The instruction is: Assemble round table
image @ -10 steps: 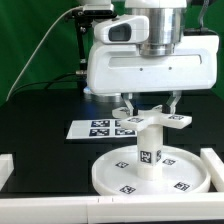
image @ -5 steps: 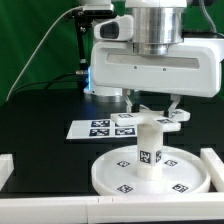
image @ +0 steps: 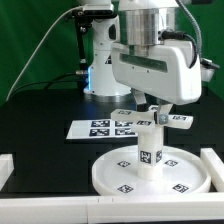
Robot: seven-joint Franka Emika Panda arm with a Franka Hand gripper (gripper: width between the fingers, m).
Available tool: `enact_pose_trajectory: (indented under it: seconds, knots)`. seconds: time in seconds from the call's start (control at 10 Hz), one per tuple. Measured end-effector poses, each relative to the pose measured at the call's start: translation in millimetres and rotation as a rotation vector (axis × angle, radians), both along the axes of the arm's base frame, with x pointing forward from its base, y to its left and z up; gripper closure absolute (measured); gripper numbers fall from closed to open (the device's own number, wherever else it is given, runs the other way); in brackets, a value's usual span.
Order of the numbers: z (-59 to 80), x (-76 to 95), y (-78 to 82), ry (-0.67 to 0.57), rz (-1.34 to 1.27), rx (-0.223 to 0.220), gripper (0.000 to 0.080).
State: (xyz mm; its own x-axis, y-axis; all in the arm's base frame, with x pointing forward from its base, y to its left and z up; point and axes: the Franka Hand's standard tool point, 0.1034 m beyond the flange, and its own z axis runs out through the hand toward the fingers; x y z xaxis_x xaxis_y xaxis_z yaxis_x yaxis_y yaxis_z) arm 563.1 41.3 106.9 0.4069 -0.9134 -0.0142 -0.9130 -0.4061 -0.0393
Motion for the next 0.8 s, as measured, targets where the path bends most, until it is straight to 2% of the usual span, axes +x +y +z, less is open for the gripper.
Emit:
enact_pose_trajectory:
  seconds: [0.1, 0.2, 0.3, 0.4, 0.5, 0.8]
  knots:
    - [-0.2, -0.1, 0.1, 0.000, 0.010, -0.001, 0.0358]
    - [0.8, 0.0, 0.2, 0.000, 0.059, -0.002, 0.0203]
    - [7.7, 0.8, 2.0, 0.000, 0.137, 0.005, 0.0203]
    - [16.4, 3.8, 3.0, -0.014, 0.217, 0.008, 0.0159]
    - [22.6, 6.0, 3.4, -0.030, 0.347, 0.008, 0.0152]
    - [24.6, 6.0, 1.7, -0.053, 0.788, -0.007, 0.0150]
